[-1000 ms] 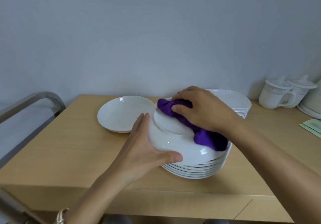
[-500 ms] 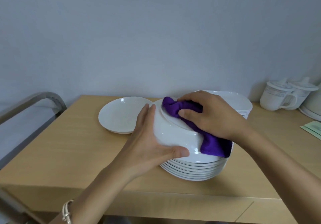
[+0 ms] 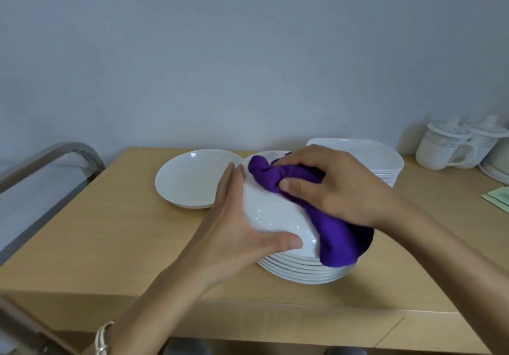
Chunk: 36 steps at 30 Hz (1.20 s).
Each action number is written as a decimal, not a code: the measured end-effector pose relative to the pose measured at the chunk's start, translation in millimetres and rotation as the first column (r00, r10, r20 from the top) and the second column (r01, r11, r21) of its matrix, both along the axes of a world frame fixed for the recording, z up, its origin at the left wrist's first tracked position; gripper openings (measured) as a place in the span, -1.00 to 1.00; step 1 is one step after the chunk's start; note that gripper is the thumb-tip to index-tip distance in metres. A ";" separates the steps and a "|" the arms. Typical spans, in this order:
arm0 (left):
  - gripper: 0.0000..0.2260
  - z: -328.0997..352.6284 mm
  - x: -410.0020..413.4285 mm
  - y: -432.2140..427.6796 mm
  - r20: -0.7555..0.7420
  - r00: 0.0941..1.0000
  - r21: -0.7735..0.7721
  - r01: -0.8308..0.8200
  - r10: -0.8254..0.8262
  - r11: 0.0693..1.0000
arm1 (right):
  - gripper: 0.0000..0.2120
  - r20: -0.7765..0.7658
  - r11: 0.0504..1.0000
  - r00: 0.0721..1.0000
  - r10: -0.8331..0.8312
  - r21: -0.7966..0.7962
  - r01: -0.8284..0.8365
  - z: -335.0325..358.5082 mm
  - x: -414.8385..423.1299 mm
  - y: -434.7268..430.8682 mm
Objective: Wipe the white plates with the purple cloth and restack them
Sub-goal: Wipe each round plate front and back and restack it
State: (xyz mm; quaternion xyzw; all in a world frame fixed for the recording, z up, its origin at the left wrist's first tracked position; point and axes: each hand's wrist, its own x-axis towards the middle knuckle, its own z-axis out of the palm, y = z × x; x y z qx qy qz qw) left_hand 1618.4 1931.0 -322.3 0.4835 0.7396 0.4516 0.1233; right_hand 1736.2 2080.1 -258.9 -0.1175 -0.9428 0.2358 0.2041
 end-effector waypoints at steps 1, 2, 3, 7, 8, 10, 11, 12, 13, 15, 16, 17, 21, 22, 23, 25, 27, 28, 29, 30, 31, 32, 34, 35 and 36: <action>0.10 1.3 2.4 -1.9 0.014 1.000 -0.011 -0.003 0.003 1.000 | -0.79 -0.003 0.997 0.997 -0.075 0.018 0.075 -2.1 -2.0 10.2; 0.05 3.0 4.2 -2.6 0.026 1.000 -0.013 0.002 -0.001 1.000 | -0.80 -0.010 0.985 0.986 -0.168 0.044 0.168 -2.5 -3.8 20.1; -0.06 5.1 5.2 -2.2 0.025 1.000 -0.003 0.016 -0.016 1.000 | -0.81 -0.011 0.967 0.970 -0.244 0.076 0.244 -2.5 -5.0 25.7; -0.08 7.7 4.1 -0.8 0.012 1.000 -0.002 0.020 -0.020 1.000 | -0.80 -0.027 0.995 0.997 -0.071 0.068 0.073 -2.5 7.3 5.4; 0.08 6.0 3.8 -0.8 0.011 1.000 -0.007 0.004 -0.004 1.000 | -0.79 -0.020 1.000 1.000 -0.004 0.020 0.004 -1.1 11.0 -1.5; 0.15 3.5 3.6 -2.2 0.016 1.000 -0.023 0.001 0.000 1.000 | -0.79 -0.002 1.000 1.000 -0.023 0.014 0.023 -1.2 10.8 5.8; 0.06 3.7 4.1 -2.3 0.009 1.000 -0.003 0.016 -0.016 1.000 | -0.80 0.003 0.994 0.994 -0.107 0.036 0.107 -1.8 8.0 15.3; -0.02 4.0 4.1 -1.5 0.001 1.000 0.019 0.025 -0.025 1.000 | -0.81 0.011 0.978 0.980 -0.198 0.065 0.197 -1.2 5.0 23.0; -0.08 5.2 4.2 -0.3 -0.009 1.000 0.040 0.023 -0.023 0.999 | -0.81 0.013 0.960 0.965 -0.263 0.098 0.261 -0.2 3.1 26.2; -0.10 4.6 1.1 2.0 -0.022 1.000 0.047 0.004 -0.003 0.999 | -0.81 -0.025 0.964 0.974 -0.224 0.139 0.226 -1.8 3.3 19.1; -0.05 2.7 0.6 2.3 -0.029 1.000 0.039 -0.003 0.004 0.999 | -0.81 -0.040 0.983 0.990 -0.137 0.121 0.140 -2.3 4.6 8.6; 0.02 0.9 0.1 2.6 -0.031 0.999 0.026 -0.010 0.010 1.000 | -0.81 -0.047 0.995 0.998 -0.049 0.084 0.053 -1.9 5.5 -4.3; -0.11 -0.8 3.7 0.0 0.018 0.999 0.026 0.032 -0.032 0.999 | -0.78 -0.011 0.992 0.994 -0.111 0.057 0.112 -5.1 -3.7 0.0; -0.20 1.8 4.6 -1.2 0.020 0.998 0.048 0.050 -0.051 0.998 | -0.79 -0.006 0.979 0.981 -0.195 0.056 0.195 -5.7 -6.8 8.8; -0.26 4.6 5.0 -2.7 0.023 0.998 0.074 0.058 -0.060 0.996 | -0.81 -0.003 0.966 0.967 -0.254 0.050 0.254 -6.3 -7.8 15.0; -0.28 8.1 4.5 -5.1 0.055 0.997 0.097 0.057 -0.062 0.994 | -0.83 0.000 0.962 0.964 -0.267 0.051 0.267 -10.6 -7.3 21.0; -0.23 1.3 0.4 -5.7 0.139 0.988 0.119 0.052 -0.068 0.992 | -0.78 0.018 0.970 0.971 -0.240 0.050 0.239 -13.3 -5.4 21.0; -0.16 -3.4 -1.3 -6.3 0.192 0.979 0.135 0.042 -0.068 0.990 | -0.77 0.020 0.971 0.972 -0.234 0.049 0.233 -13.4 -4.9 19.9; -0.06 -7.9 -3.1 -6.8 0.244 0.967 0.151 0.039 -0.075 0.988 | -0.76 0.017 0.972 0.973 -0.231 0.052 0.230 -13.7 -4.9 20.4; 0.01 -11.8 -4.5 -6.6 0.300 0.949 0.164 0.048 -0.096 0.985 | -0.76 0.019 0.971 0.972 -0.234 0.054 0.233 -14.1 -5.5 21.3; 0.01 -13.9 -4.4 -6.7 0.355 0.927 0.171 0.067 -0.125 0.983 | -0.76 0.017 0.970 0.971 -0.238 0.053 0.236 -14.5 -6.6 21.8; -0.03 -14.9 -4.2 -6.9 0.390 0.909 0.180 0.081 -0.147 0.980 | -0.77 0.014 0.969 0.971 -0.241 0.055 0.239 -14.1 -7.7 21.3; -0.20 -12.3 -2.2 -7.8 0.402 0.901 0.198 0.086 -0.161 0.976 | -0.80 -0.014 0.973 0.973 -0.228 0.039 0.229 -12.1 -8.1 16.0; -0.26 -10.3 -0.9 -7.5 0.401 0.902 0.213 0.081 -0.163 0.974 | -0.81 -0.044 0.979 0.978 -0.203 0.002 0.203 -10.1 -6.9 10.0; -0.30 -9.0 -1.1 -6.0 0.393 0.905 0.225 0.078 -0.164 0.971 | -0.82 -0.081 0.987 0.984 -0.157 -0.049 0.153 -7.3 -5.6 1.3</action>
